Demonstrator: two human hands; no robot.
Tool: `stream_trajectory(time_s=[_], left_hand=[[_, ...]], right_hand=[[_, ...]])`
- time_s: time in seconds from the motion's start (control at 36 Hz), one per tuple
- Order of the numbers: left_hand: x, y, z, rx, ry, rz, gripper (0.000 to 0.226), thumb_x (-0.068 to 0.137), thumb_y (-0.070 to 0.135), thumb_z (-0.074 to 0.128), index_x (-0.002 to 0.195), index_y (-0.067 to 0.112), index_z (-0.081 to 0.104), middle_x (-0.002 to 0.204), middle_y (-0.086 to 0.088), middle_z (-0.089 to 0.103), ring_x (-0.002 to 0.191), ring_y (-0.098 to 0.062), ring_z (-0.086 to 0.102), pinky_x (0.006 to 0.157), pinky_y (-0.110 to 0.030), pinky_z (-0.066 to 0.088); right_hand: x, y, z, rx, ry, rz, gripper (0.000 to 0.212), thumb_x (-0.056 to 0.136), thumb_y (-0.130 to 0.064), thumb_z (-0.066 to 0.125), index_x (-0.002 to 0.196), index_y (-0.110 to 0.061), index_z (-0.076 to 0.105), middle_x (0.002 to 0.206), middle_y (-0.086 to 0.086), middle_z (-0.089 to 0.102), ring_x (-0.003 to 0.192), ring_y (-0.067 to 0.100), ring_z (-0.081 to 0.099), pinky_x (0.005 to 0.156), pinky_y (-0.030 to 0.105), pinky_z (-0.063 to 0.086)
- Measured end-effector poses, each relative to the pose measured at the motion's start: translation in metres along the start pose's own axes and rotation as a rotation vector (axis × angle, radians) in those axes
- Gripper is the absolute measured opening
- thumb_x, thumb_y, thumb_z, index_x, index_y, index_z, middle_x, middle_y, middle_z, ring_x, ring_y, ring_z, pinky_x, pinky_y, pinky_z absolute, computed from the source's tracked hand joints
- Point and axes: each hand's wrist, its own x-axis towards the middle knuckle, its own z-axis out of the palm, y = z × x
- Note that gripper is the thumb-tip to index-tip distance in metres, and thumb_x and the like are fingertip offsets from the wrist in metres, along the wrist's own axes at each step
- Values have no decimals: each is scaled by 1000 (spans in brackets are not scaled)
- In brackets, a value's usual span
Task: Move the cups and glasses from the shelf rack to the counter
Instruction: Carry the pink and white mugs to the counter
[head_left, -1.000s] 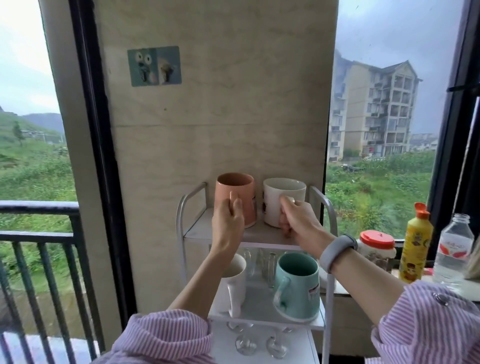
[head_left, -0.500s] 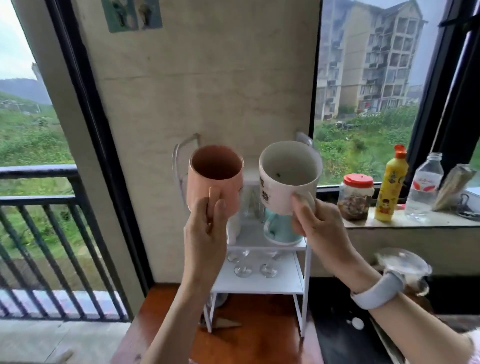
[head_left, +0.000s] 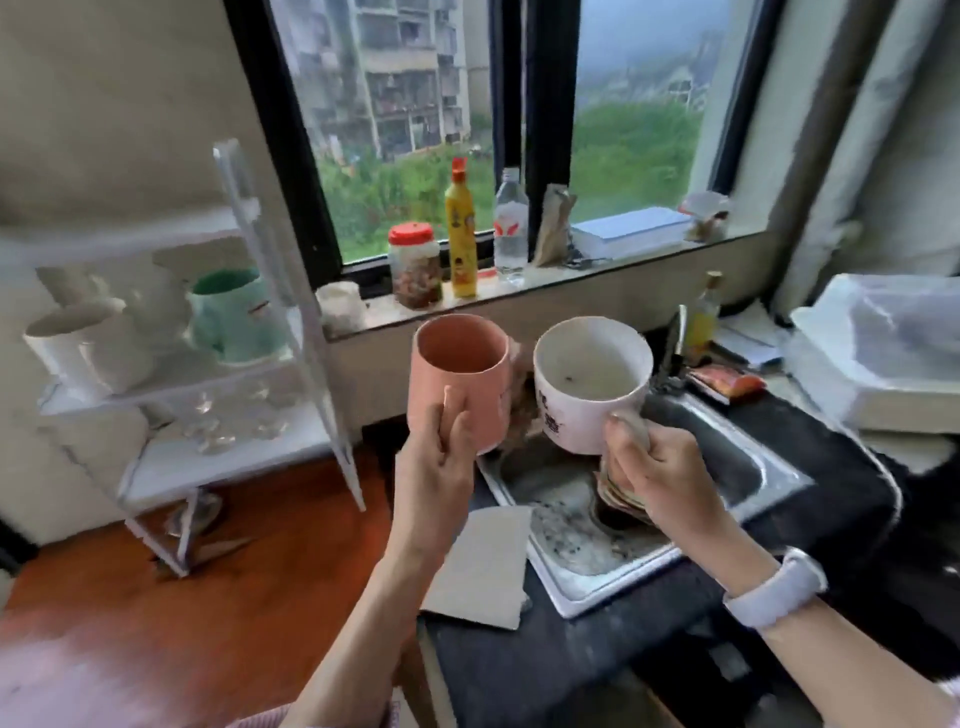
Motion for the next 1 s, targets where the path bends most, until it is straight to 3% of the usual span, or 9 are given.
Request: stream_trajectory(time_s=[0.08, 0.19, 0.31, 0.42, 0.5, 0.58, 0.67, 0.81, 1.0], left_hand=[[-25, 21, 72, -46, -118, -2, 18, 95, 21, 46, 102, 7, 56, 87, 0, 62, 74, 0, 54, 66, -21, 44], [-58, 55, 164, -92, -274, 68, 12, 94, 17, 48, 82, 14, 48, 65, 10, 48, 58, 0, 42, 54, -11, 35], [-84, 95, 247, -190, -477, 147, 9, 95, 14, 47, 86, 12, 50, 72, 7, 47, 60, 7, 43, 58, -19, 31], [-110, 126, 324, -245, -599, 186, 16, 94, 19, 47, 82, 9, 49, 66, -2, 54, 64, -18, 49, 59, -30, 32], [-133, 151, 378, -308, -715, 212, 19, 94, 24, 46, 82, 10, 48, 59, 11, 44, 55, -1, 47, 50, -18, 29], [-153, 172, 431, -399, -848, 201, 26, 95, 32, 43, 89, 8, 51, 62, 11, 50, 57, 1, 48, 50, -14, 34], [-172, 192, 484, -418, -933, 209, 31, 95, 35, 42, 79, 9, 47, 59, 9, 49, 54, -4, 45, 48, -17, 32], [-194, 225, 576, -482, -1076, 204, 35, 96, 34, 41, 78, 5, 48, 61, 5, 52, 58, -14, 47, 52, -24, 36], [-204, 272, 711, -523, -1190, 212, 38, 97, 34, 39, 78, 0, 45, 68, -6, 56, 69, -29, 53, 59, -36, 42]], right_hand=[[-31, 13, -74, -118, 120, 39, 52, 87, -28, 50, 38, -22, 33, 37, -9, 33, 37, 7, 30, 44, 23, 27], [-77, 19, -161, -195, 291, 133, 54, 87, -44, 49, 43, -19, 32, 42, -1, 33, 38, 5, 29, 43, 17, 24], [-119, 26, -238, -312, 462, 186, 51, 88, -40, 45, 43, -18, 32, 37, -11, 35, 35, 4, 32, 40, 13, 24], [-158, 37, -306, -397, 642, 274, 51, 93, -23, 47, 43, -18, 35, 40, -4, 37, 35, 4, 35, 41, 15, 25], [-187, 47, -354, -437, 776, 342, 53, 93, -20, 48, 42, -21, 33, 35, -10, 35, 34, 3, 31, 40, 14, 25], [-211, 56, -398, -456, 903, 423, 56, 93, -22, 49, 39, -23, 32, 30, -8, 36, 37, 7, 32, 48, 23, 33], [-231, 65, -441, -420, 1014, 479, 54, 93, -24, 50, 41, -20, 36, 34, -8, 39, 44, 13, 36, 54, 33, 42], [-240, 86, -517, -478, 1157, 535, 54, 94, -23, 47, 41, -21, 36, 30, -8, 40, 32, 2, 36, 39, 12, 31], [-217, 117, -635, -451, 1298, 620, 49, 93, -22, 47, 45, -18, 39, 43, -3, 42, 42, 9, 38, 50, 28, 31]])
